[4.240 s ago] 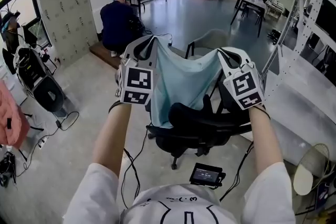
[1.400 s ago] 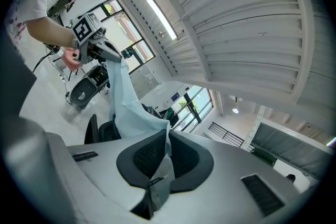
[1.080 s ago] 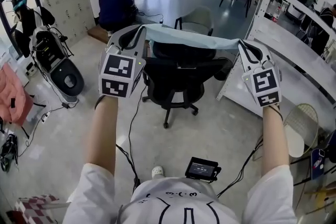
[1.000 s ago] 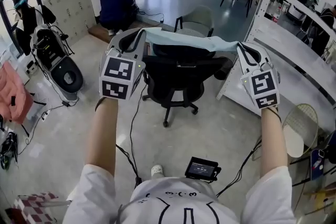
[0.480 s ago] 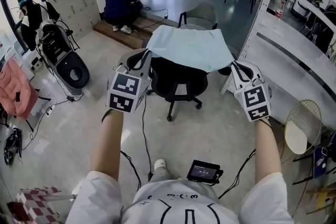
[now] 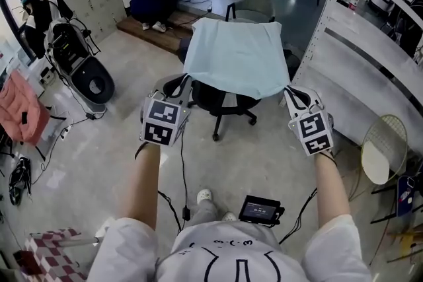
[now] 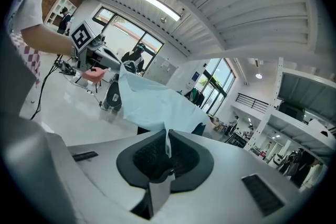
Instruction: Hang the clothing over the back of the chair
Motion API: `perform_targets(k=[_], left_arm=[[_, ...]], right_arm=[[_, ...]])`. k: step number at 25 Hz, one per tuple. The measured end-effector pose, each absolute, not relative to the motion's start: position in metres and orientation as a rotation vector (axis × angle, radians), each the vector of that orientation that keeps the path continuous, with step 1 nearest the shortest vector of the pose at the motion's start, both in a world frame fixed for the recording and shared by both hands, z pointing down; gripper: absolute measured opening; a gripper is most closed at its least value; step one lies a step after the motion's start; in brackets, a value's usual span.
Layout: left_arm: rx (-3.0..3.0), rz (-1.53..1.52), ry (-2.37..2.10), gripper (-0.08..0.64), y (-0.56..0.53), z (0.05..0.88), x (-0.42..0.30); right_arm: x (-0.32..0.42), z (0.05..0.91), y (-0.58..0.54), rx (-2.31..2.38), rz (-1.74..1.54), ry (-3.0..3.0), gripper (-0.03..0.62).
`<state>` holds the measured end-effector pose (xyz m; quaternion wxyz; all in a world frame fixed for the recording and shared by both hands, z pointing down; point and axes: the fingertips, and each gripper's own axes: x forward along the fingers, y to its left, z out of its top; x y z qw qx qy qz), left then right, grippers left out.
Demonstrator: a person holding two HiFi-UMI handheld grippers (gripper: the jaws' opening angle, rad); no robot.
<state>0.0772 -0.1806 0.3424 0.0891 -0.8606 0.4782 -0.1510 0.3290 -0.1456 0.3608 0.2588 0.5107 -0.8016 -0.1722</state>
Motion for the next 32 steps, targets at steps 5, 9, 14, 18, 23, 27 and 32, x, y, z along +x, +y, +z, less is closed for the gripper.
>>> perform_targets(k=[5,9,14,18,23,27,32], left_arm=[[-2.599,-0.491,1.425,0.003,-0.177,0.366,0.074],[-2.636,-0.538,1.399,0.003,-0.174,0.387,0.077],[-2.685,-0.596,1.378,0.003,-0.179,0.410,0.083],[-2.709,-0.639,1.364,0.003,-0.188,0.426,0.087],[-2.728,-0.705,1.322,0.003,-0.200,0.443,0.091],[-2.737,-0.754,1.284,0.003,-0.211,0.458,0.093],[-2.770,-0.752,1.267,0.003,-0.234,0.465,0.096]], right_arm=[[0.325,0.382,-0.145,1.358,-0.416,-2.169,0.020],[0.327,0.402,-0.141,1.342,-0.359,-2.168,0.020],[0.328,0.420,-0.144,1.334,-0.298,-2.159,0.021],[0.329,0.436,-0.156,1.339,-0.252,-2.137,0.021],[0.333,0.450,-0.171,1.342,-0.200,-2.109,0.021],[0.329,0.464,-0.181,1.339,-0.151,-2.091,0.021],[0.330,0.481,-0.205,1.354,-0.079,-2.077,0.025]])
